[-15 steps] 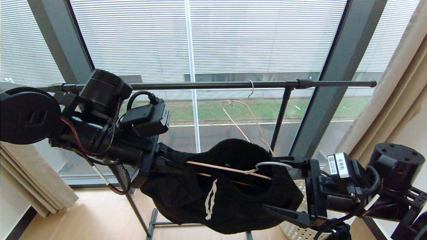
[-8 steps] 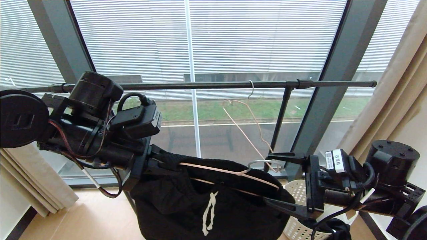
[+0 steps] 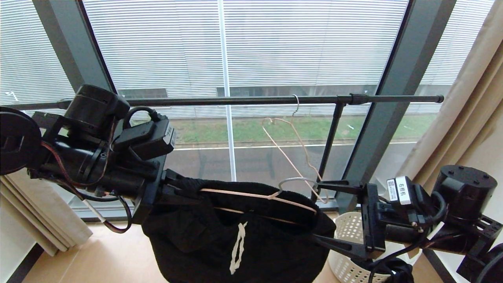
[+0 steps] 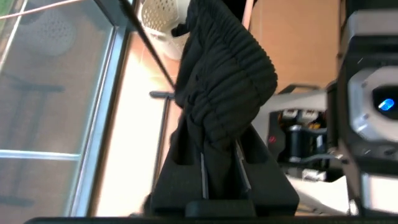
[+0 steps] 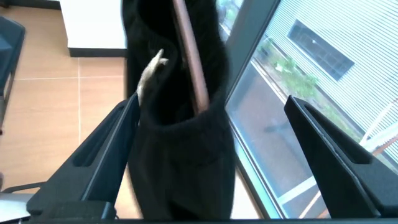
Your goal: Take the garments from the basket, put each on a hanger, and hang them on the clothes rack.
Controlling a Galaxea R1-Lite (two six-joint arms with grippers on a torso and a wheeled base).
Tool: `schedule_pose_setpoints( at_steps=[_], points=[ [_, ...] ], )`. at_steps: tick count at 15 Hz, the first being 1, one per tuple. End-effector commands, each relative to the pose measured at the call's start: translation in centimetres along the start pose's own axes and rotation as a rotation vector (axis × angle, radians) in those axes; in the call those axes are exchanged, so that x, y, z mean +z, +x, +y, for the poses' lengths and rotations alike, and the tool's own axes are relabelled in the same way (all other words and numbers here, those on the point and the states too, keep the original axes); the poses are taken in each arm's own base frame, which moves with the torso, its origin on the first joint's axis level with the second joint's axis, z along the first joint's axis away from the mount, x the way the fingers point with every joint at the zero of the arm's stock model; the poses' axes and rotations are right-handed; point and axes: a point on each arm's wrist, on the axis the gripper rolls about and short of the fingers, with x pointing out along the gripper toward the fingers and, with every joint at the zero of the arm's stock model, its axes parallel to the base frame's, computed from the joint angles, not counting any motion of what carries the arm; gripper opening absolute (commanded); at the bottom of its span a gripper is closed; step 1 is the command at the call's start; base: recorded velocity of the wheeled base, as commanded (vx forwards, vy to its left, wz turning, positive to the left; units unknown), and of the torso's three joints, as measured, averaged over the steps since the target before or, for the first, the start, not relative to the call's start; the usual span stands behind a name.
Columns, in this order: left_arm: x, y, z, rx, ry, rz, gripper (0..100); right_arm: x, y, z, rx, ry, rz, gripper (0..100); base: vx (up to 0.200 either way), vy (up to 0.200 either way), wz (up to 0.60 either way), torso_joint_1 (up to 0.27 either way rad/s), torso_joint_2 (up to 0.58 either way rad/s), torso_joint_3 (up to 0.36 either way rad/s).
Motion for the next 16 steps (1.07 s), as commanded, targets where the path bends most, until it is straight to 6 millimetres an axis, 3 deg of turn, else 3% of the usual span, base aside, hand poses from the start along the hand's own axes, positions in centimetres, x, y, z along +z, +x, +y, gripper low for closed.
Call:
schedule_pose_setpoints(
  at_steps=[1, 8, 16],
  points=[
    [0.2, -0.7, 0.0, 0.02, -0.014, -0.012, 0, 0.0, -0.6, -0.6, 0.007, -0.001, -0.015, 100, 0.0, 0.0, 0.0, 0.0, 0.0, 0.0],
    [0.7, -2.7, -0.6, 0.039, -0.054, -0.078, 0, -0.8, -2.4, -2.6, 0.059, 0.082, -0.05, 100, 0.0, 0.0, 0.0, 0.0, 0.0, 0.0],
    [1.2, -4.0, -1.2, 0.028, -0.069, -0.15, 0, -3.2, -1.5, -3.2, 0.12, 0.154, -0.031, 100, 0.0, 0.0, 0.0, 0.0, 0.0, 0.0]
  ],
)
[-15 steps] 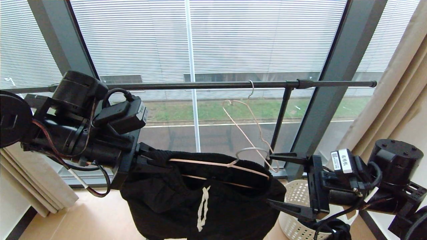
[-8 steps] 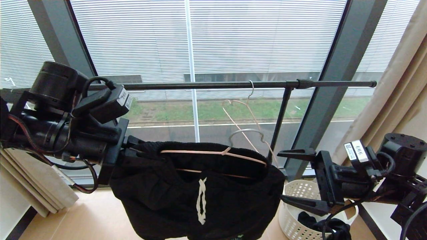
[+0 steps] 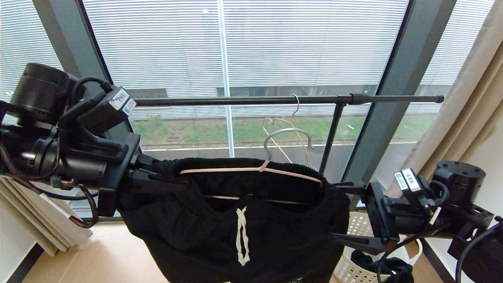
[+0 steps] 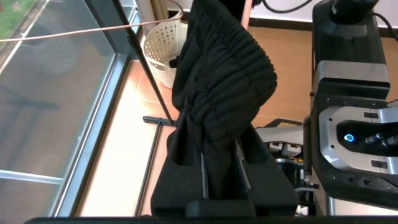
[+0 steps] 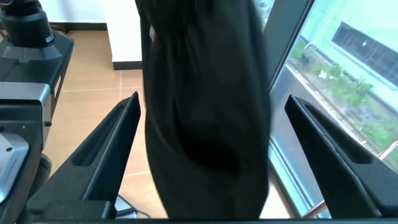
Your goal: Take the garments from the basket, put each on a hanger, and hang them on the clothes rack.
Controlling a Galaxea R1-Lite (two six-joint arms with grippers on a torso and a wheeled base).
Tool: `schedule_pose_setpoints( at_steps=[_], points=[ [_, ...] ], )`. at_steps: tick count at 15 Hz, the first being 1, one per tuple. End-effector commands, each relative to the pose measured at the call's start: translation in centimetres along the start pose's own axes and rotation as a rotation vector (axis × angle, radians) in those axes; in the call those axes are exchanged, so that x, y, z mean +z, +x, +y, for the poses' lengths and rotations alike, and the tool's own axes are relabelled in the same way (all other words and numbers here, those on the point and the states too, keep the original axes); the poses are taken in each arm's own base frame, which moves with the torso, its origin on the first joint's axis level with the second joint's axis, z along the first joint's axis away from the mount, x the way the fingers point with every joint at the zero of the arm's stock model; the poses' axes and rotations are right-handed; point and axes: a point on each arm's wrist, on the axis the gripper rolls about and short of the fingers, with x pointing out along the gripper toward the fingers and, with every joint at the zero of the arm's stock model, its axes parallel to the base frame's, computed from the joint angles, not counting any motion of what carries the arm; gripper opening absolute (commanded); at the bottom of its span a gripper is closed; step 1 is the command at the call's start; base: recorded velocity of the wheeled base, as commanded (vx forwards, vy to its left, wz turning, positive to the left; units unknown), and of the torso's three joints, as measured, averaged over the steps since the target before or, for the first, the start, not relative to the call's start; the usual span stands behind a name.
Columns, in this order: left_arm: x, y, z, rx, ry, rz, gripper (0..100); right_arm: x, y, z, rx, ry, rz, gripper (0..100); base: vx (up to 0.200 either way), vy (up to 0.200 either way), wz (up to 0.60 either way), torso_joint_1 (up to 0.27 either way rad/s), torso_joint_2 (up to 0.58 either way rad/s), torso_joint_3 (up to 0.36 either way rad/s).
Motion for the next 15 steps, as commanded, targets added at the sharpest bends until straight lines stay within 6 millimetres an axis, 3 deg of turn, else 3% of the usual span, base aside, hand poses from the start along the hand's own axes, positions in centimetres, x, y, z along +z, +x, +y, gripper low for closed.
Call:
schedule_pose_setpoints(
  at_steps=[1, 9, 14, 15],
  points=[
    [0.2, -0.3, -0.2, 0.008, 0.009, -0.005, 0, -0.9, 0.2, -0.2, 0.004, 0.028, 0.012, 100, 0.0, 0.0, 0.0, 0.0, 0.0, 0.0],
    [1.0, -1.0, -1.0, -0.024, -0.027, -0.064, 0, -3.0, 1.7, -0.4, 0.04, 0.086, 0.044, 100, 0.0, 0.0, 0.0, 0.0, 0.0, 0.0],
    [1.4, -1.4, -1.5, -0.047, -0.068, -0.097, 0, -3.2, 1.8, -0.5, 0.039, 0.09, 0.046, 100, 0.0, 0.0, 0.0, 0.0, 0.0, 0.0],
    [1.4, -1.4, -1.5, -0.045, -0.07, -0.096, 0, -3.2, 1.8, -0.6, 0.037, 0.084, 0.045, 0, 0.0, 0.0, 0.0, 0.0, 0.0, 0.0]
  ],
)
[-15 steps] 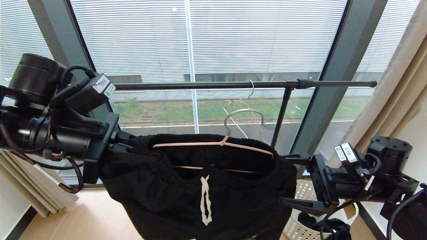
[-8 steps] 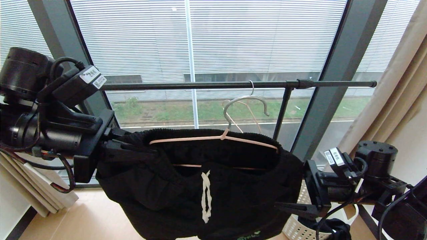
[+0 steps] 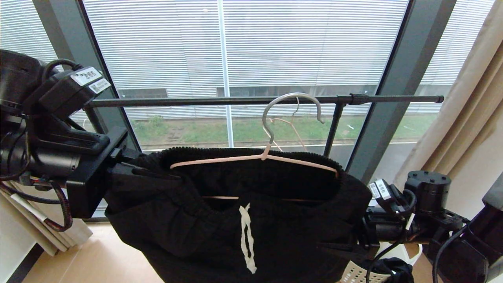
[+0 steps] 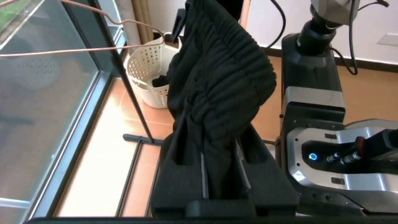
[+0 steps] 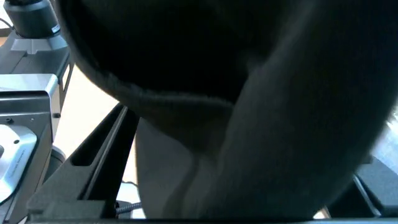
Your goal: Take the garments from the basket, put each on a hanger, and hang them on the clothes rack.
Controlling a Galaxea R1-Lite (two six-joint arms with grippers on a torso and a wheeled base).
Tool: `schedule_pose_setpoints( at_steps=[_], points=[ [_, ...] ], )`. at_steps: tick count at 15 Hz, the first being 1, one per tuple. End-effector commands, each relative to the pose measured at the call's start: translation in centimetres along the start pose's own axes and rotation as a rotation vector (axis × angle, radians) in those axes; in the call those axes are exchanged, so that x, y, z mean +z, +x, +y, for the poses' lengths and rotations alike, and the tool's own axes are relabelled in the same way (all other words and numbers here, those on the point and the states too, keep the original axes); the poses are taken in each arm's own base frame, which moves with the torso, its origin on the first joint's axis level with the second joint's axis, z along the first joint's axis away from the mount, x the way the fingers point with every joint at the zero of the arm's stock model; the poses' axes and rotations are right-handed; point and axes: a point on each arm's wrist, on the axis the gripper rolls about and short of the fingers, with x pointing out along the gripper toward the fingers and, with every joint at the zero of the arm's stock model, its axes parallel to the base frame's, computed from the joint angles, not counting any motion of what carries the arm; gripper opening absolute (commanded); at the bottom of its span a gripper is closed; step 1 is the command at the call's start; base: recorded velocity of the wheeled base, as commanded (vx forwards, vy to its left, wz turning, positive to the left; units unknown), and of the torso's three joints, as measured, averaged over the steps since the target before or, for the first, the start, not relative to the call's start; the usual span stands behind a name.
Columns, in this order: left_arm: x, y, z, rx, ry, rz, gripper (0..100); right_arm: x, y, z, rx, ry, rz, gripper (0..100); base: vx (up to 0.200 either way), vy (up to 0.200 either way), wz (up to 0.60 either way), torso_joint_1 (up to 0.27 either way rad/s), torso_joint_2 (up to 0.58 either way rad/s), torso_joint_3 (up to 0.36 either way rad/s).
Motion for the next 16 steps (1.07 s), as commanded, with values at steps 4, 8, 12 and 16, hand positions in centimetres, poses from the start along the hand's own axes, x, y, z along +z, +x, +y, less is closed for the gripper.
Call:
schedule_pose_setpoints(
  at_steps=[4, 8, 12, 16],
  points=[
    [-0.2, -1.2, -0.1, 0.046, -0.005, -0.004, 0, 0.2, -0.5, -0.6, -0.035, -0.032, -0.013, 0, 0.0, 0.0, 0.0, 0.0, 0.0, 0.0],
    [-0.5, -2.2, -0.7, 0.082, -0.013, -0.004, 0, 0.3, -1.6, -1.2, -0.078, -0.039, -0.018, 0, 0.0, 0.0, 0.0, 0.0, 0.0, 0.0],
    [-0.9, -2.9, -1.0, 0.116, -0.023, -0.003, 0, 0.4, -1.9, -1.5, -0.093, -0.043, -0.02, 0, 0.0, 0.0, 0.0, 0.0, 0.0, 0.0],
    [-1.1, -2.8, -0.7, 0.118, -0.011, -0.007, 0, 0.5, -1.6, -1.2, -0.078, -0.028, -0.02, 0, 0.0, 0.0, 0.0, 0.0, 0.0, 0.0]
  ],
)
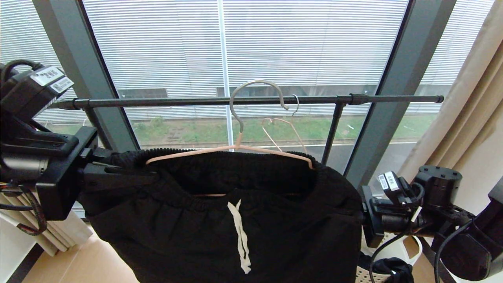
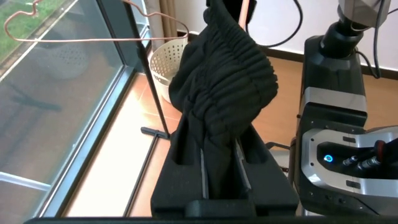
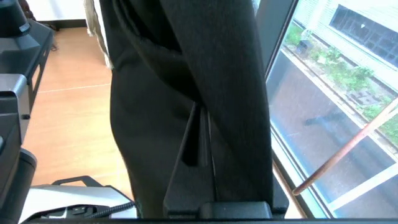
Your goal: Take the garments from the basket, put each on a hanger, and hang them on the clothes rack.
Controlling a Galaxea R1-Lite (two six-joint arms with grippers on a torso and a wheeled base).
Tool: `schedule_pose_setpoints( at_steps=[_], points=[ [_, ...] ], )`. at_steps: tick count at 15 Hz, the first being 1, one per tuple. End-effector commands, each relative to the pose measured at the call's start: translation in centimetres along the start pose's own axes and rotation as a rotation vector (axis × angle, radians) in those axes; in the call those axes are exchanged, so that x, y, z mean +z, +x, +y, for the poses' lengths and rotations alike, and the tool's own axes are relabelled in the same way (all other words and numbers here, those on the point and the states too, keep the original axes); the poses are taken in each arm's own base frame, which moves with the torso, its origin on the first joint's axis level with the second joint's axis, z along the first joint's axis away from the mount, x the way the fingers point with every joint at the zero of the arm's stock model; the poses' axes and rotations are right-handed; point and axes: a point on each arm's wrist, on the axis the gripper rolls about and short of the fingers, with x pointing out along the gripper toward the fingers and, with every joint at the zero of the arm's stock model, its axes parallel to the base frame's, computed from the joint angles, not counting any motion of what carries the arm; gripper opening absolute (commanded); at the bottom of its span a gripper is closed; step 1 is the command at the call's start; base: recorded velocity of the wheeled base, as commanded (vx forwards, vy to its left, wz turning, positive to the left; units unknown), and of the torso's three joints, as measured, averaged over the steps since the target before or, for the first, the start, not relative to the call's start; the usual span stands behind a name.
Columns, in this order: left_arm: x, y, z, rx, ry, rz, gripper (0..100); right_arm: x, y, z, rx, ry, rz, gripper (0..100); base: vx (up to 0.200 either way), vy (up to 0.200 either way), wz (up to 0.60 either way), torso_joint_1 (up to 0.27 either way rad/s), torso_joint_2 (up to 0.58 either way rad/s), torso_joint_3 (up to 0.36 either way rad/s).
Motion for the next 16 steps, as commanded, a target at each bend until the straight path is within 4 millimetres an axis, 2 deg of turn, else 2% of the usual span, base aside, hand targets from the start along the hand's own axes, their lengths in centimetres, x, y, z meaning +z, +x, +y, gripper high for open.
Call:
schedule_pose_setpoints(
  at_steps=[1, 2, 5, 10, 16],
  points=[
    [-0.2, 0.1, 0.1, -0.002, -0.003, 0.001, 0, 0.1, 0.4, 0.5, 0.019, 0.003, 0.0, 0, 0.0, 0.0, 0.0, 0.0, 0.0, 0.0],
    [-0.2, 0.1, 0.1, -0.002, -0.001, 0.001, 0, 0.0, 0.4, 0.8, 0.025, 0.008, 0.005, 100, 0.0, 0.0, 0.0, 0.0, 0.0, 0.0],
    [-0.6, 0.1, 0.1, -0.002, -0.015, 0.006, 0, 0.2, 0.7, 1.1, 0.036, 0.0, 0.001, 100, 0.0, 0.0, 0.0, 0.0, 0.0, 0.0],
    [-1.9, -1.3, 0.5, 0.073, -0.067, 0.02, 0, 0.5, 0.8, 0.9, 0.031, -0.011, -0.004, 100, 0.0, 0.0, 0.0, 0.0, 0.0, 0.0],
    [-2.3, -2.0, 1.3, 0.118, -0.106, 0.023, 0, 1.2, 0.7, 0.7, -0.02, -0.033, -0.005, 100, 0.0, 0.0, 0.0, 0.0, 0.0, 0.0]
  ],
)
